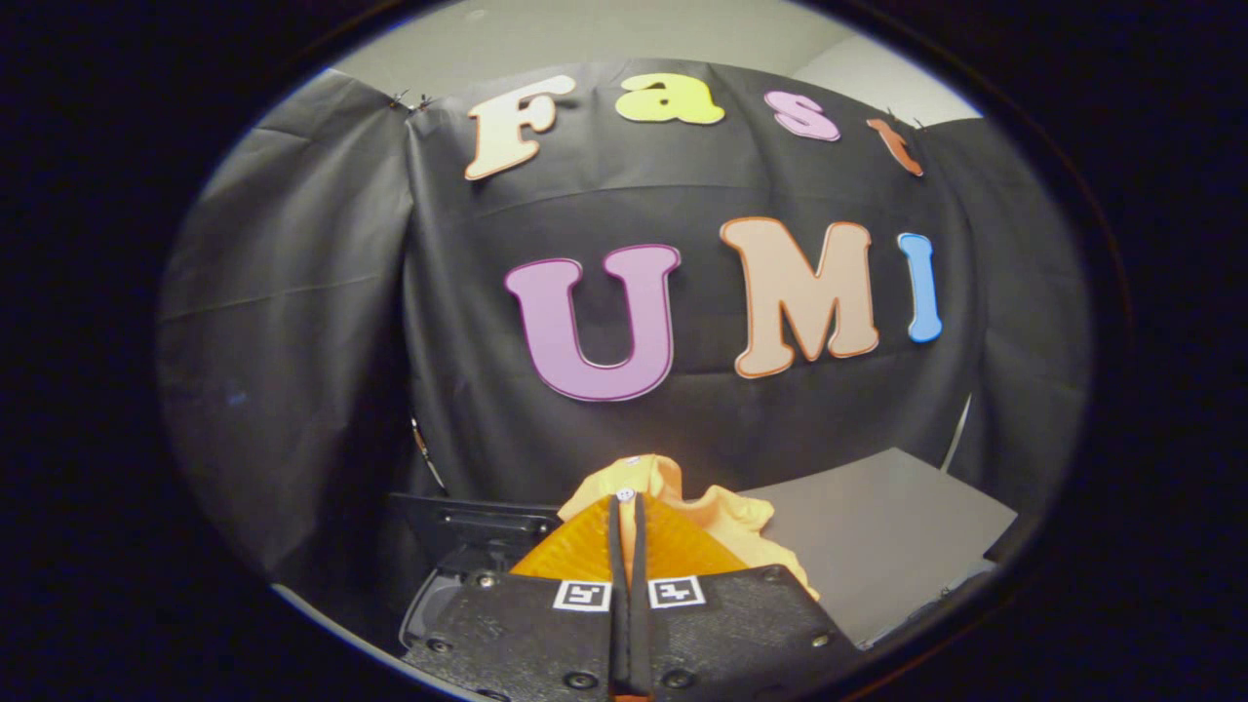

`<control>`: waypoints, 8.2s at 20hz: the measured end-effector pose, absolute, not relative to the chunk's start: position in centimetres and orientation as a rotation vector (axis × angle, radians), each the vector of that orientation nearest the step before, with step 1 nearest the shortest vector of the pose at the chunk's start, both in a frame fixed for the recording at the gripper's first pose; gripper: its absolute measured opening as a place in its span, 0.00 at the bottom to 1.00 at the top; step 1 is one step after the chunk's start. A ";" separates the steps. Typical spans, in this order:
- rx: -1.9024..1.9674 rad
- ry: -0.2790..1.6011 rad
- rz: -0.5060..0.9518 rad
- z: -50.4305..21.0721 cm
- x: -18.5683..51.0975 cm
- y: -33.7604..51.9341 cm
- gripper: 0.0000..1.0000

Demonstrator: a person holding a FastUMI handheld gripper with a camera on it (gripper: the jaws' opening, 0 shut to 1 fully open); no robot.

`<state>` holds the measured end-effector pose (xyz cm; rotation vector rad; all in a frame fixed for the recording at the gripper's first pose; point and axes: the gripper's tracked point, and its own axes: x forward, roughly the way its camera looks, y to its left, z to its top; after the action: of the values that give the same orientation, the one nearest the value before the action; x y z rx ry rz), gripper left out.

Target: Put the clothes into the washing machine and then close the washing machine lid.

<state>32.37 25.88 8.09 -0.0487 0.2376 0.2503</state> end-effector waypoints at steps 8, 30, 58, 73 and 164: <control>0.001 0.244 0.317 3.0 31.3 33.4 0.00; 0.078 0.536 0.378 -25.2 31.7 39.2 0.00; -0.081 0.630 0.342 -28.1 27.0 38.7 0.70; -0.099 0.330 0.400 -9.5 29.2 41.0 0.97; -0.032 0.334 0.296 -18.4 28.6 40.4 0.97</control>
<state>28.56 40.38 -18.36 -0.0318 0.3344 0.2963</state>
